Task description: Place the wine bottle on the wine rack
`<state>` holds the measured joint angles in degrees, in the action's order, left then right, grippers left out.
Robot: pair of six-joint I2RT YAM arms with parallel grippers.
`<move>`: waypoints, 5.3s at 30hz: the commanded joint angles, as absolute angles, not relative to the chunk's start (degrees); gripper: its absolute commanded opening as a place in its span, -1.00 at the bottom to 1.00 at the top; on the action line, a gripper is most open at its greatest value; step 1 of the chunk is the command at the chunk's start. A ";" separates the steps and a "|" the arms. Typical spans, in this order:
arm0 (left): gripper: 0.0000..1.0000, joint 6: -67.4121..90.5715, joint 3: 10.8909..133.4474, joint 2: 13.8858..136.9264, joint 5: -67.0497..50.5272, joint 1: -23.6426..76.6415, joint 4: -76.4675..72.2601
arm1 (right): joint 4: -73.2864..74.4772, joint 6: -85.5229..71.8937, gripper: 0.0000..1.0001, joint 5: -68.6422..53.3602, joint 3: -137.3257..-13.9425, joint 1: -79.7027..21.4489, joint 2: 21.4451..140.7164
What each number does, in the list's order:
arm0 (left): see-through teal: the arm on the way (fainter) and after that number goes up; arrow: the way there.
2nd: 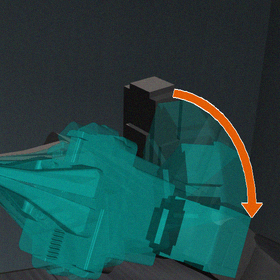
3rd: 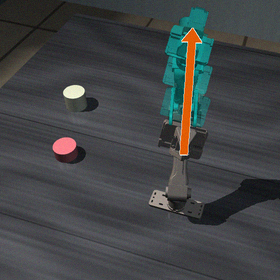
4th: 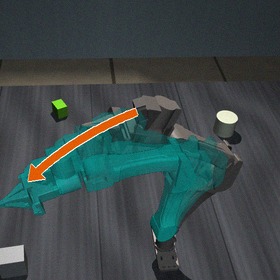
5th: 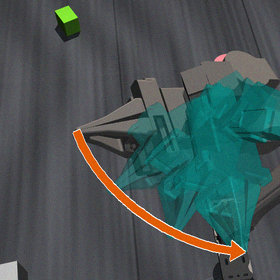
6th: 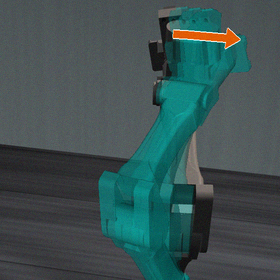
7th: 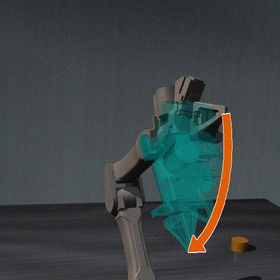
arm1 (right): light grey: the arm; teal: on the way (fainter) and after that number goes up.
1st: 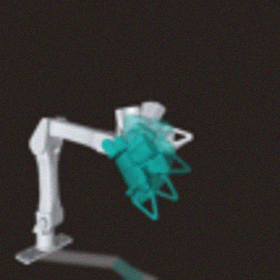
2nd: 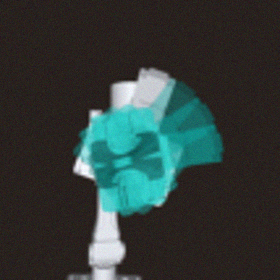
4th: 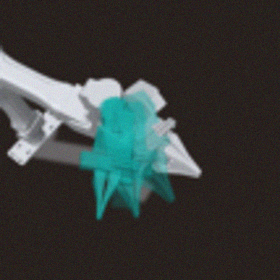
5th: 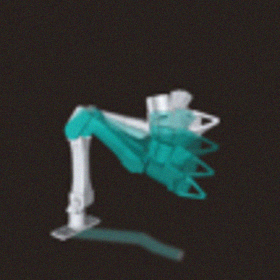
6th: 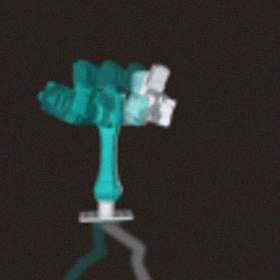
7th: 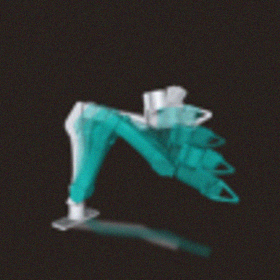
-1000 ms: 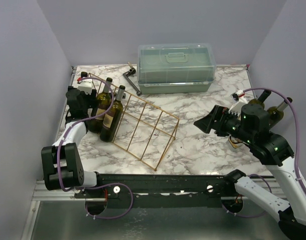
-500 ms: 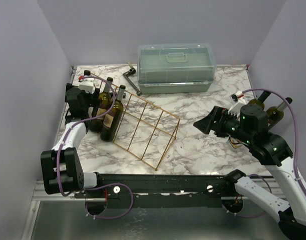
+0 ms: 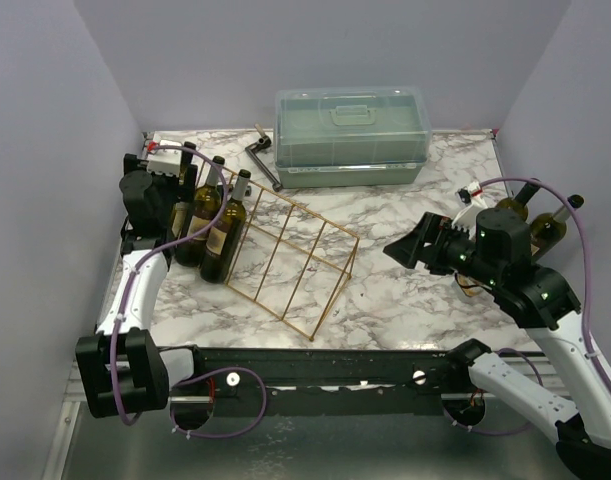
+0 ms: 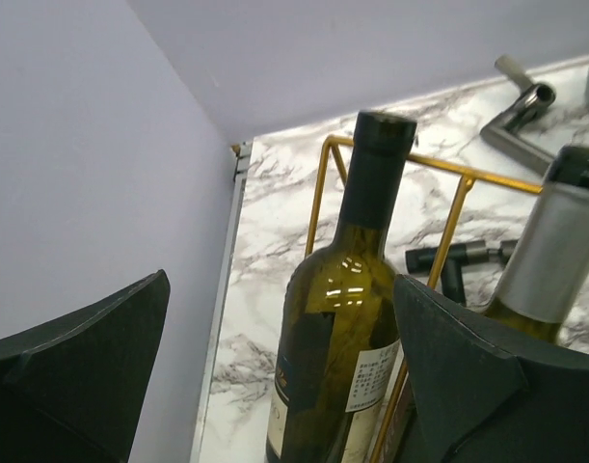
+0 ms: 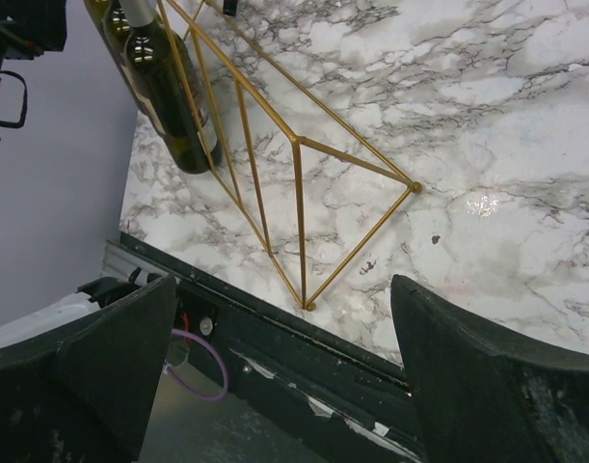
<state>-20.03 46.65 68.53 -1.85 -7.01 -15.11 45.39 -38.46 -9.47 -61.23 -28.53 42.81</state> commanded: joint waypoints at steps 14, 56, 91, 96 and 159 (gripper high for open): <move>0.97 15.62 57.59 63.34 -24.18 -3.18 -15.72 | 52.59 -31.52 0.91 4.99 -70.35 -28.80 44.22; 0.97 18.46 63.07 65.02 -17.50 27.64 -4.95 | 52.08 -39.27 0.88 64.64 -58.08 -28.82 36.54; 0.97 14.14 61.33 62.71 -13.63 31.29 -5.70 | 40.61 -44.62 0.62 72.03 -45.62 -26.42 43.41; 0.97 14.59 61.27 62.93 -15.36 31.29 -6.12 | 36.14 -41.90 0.50 70.58 -44.20 -23.53 44.02; 0.97 25.54 74.79 88.17 3.41 72.31 -0.12 | 49.72 -28.13 -0.99 -7.60 -66.25 -20.51 28.63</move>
<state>24.16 69.89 84.44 -1.85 70.98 -2.57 56.51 -24.43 -2.48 -65.95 -20.56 30.76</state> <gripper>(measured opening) 0.973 0.361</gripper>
